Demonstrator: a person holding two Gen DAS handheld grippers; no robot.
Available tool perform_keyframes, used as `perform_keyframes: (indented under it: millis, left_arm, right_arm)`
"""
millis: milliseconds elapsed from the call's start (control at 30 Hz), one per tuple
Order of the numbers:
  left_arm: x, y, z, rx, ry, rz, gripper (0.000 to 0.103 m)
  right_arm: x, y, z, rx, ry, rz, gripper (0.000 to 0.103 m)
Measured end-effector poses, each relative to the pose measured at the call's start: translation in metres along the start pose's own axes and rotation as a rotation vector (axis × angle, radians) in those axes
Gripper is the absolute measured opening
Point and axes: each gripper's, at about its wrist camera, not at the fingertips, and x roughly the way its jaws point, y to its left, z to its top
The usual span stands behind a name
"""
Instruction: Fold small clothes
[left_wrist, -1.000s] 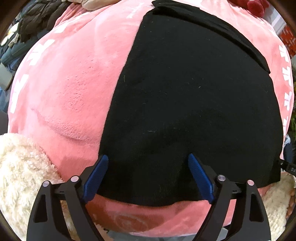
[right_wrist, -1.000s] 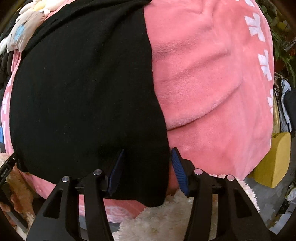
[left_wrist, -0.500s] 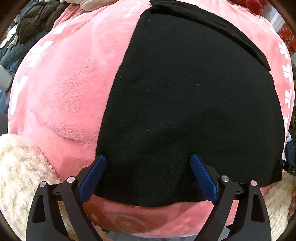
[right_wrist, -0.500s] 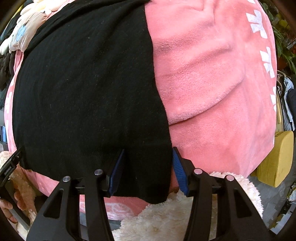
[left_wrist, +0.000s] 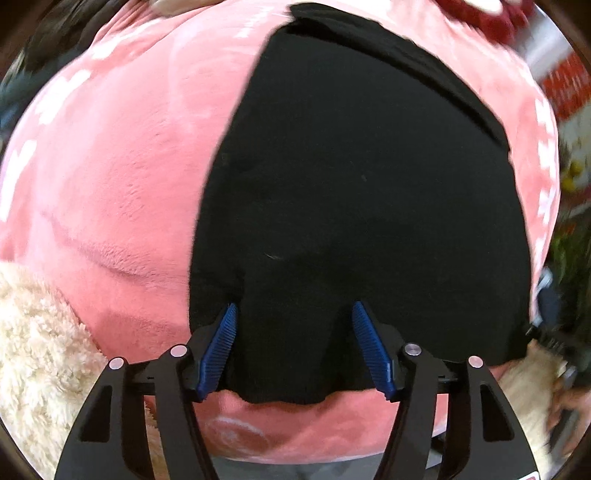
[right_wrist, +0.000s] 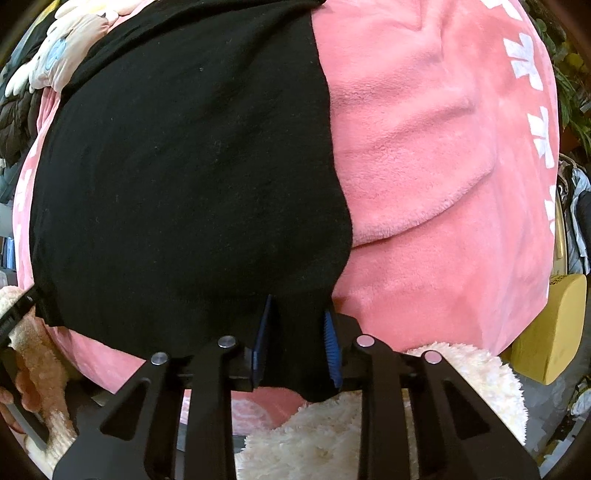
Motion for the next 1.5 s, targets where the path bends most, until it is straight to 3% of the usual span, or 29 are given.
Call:
perform_keyframes:
  millis: [133,233,333,433,600,667,700,733,800,1133,1500]
  left_arm:
    - [-0.007,0.023,0.013,-0.147,-0.014,-0.105,0.067]
    - [-0.016,0.035,0.011,-0.219,-0.065,-0.114,0.067]
    - [-0.020,0.041,0.009,-0.235,-0.078,-0.088,0.071]
    - [-0.010,0.045,0.011,-0.241,-0.030,-0.095,0.071]
    - [-0.008,0.036,0.007,-0.157,-0.017,-0.060,0.068]
    - [-0.009,0.036,0.005,-0.142,-0.011,-0.060,0.052]
    - [-0.011,0.035,0.004,-0.135,-0.009,-0.077,0.039]
    - [-0.009,0.033,0.006,-0.134,0.003,-0.093,0.007]
    - [-0.010,0.033,0.005,-0.140,0.020,-0.122,0.008]
    - [-0.082,0.024,0.005,-0.043,-0.052,-0.151,0.008]
    - [-0.129,0.012,0.002,0.022,-0.053,-0.185,0.008]
  right_arm:
    - [0.001,-0.008,0.002,0.028,0.007,0.029,0.029]
    - [0.002,-0.014,0.003,0.043,0.011,0.047,0.030]
    - [0.003,-0.014,0.004,0.045,0.009,0.050,0.032]
    - [0.003,-0.013,0.005,0.045,0.010,0.049,0.033]
    - [0.003,-0.013,0.004,0.045,0.010,0.053,0.033]
    - [0.002,-0.013,0.004,0.044,0.008,0.052,0.033]
    - [0.002,-0.012,0.004,0.042,0.005,0.056,0.031]
    - [0.002,-0.011,0.004,0.040,0.001,0.063,0.023]
    - [-0.001,-0.009,0.002,0.030,-0.015,0.085,0.005]
    - [-0.062,-0.008,-0.024,0.027,-0.175,0.124,0.004]
    - [-0.097,-0.034,-0.034,0.021,-0.186,0.164,0.004]
